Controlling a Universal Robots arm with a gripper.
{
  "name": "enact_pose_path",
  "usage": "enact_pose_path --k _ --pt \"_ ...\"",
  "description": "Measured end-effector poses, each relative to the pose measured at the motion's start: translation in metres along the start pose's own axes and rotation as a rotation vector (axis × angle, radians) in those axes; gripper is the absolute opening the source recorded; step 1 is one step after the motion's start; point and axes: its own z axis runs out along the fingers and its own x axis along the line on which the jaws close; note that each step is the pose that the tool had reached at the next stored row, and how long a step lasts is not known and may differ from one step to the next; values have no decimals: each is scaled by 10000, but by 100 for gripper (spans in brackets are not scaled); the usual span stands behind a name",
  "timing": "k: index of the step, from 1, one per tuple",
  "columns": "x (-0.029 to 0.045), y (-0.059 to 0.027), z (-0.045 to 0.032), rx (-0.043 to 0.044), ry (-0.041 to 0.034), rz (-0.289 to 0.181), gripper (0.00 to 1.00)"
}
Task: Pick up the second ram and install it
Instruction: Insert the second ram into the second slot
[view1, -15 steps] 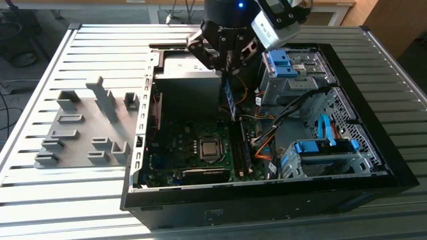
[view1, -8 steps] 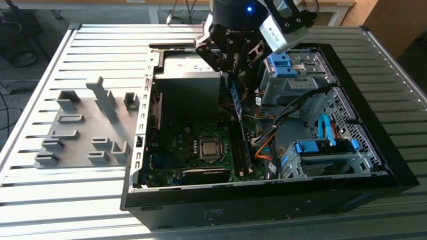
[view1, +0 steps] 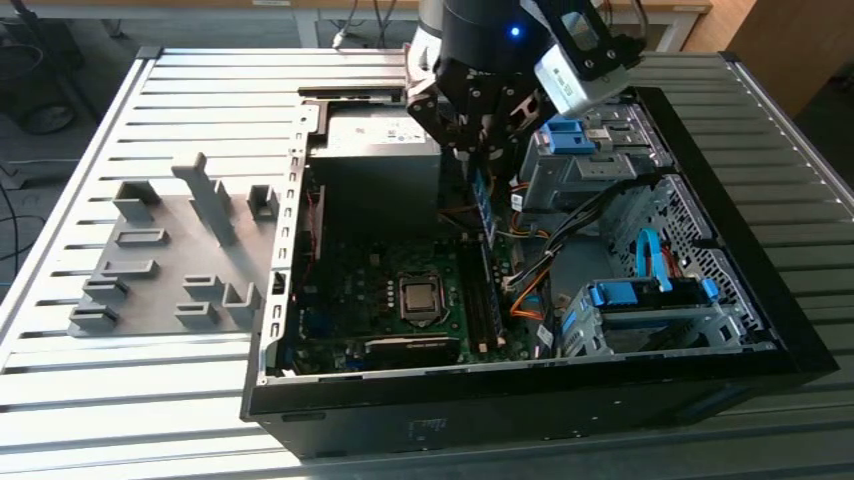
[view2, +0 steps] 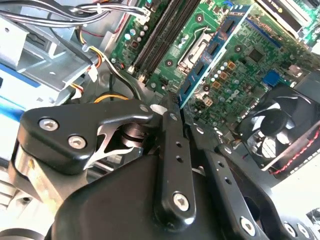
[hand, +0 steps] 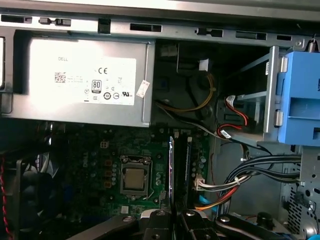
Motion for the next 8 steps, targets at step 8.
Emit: enact_pose_path --k 8 --pt "1 -9 94 4 9 211 14"
